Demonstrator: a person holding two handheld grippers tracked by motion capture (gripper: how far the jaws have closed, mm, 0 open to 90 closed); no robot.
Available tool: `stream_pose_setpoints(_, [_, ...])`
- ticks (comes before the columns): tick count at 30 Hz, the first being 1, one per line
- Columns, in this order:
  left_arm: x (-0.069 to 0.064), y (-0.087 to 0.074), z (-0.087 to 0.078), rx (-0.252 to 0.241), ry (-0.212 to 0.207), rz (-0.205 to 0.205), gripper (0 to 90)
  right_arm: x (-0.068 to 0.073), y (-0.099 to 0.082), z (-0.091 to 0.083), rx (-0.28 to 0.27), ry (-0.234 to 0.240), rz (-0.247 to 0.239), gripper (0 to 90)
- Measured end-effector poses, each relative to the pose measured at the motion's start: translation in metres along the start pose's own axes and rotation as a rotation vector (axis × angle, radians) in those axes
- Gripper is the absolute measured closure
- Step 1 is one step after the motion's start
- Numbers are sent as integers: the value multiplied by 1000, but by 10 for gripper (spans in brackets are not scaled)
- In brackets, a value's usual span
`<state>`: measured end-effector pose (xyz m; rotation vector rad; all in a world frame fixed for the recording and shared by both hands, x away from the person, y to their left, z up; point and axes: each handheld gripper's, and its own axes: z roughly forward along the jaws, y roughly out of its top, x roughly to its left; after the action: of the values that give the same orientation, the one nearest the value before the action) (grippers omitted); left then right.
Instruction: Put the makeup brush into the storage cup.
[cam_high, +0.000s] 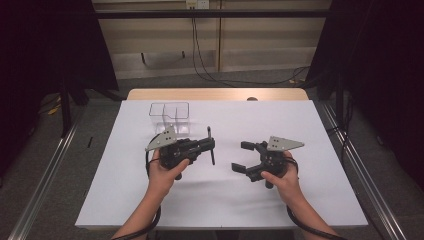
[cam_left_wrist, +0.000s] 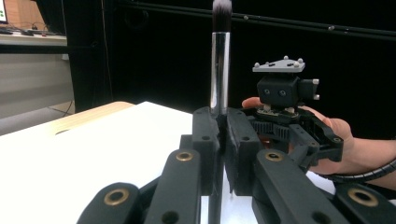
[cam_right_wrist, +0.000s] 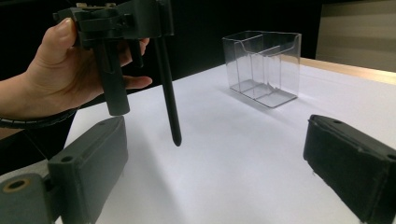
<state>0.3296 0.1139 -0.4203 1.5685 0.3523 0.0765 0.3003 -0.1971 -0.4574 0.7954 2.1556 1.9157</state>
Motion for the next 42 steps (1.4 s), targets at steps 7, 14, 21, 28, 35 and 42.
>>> stream_pose_setpoints(7, [0, -1, 1, 6, 0, -2, 837, -4, 0, -11, -1, -6, -4, 30])
stream_pose_setpoints(14, [1, -2, -1, 8, 9, -6, 837, -7, 0, -19, 8, -34, -22, 24])
stream_pose_setpoints(21, [2, -1, -2, 8, 15, -8, 838, -8, -1, -28, 14, -58, -37, 21])
stream_pose_setpoints(28, [2, -1, -3, 5, 21, -8, 838, -9, -1, -34, 14, -68, -46, 21])
stream_pose_setpoints(35, [4, 0, -5, 9, 26, -11, 838, -11, -2, -38, 17, -78, -51, 21])
stream_pose_setpoints(42, [6, 1, -7, 9, 36, -8, 838, -12, -2, -45, 19, -87, -57, 21])
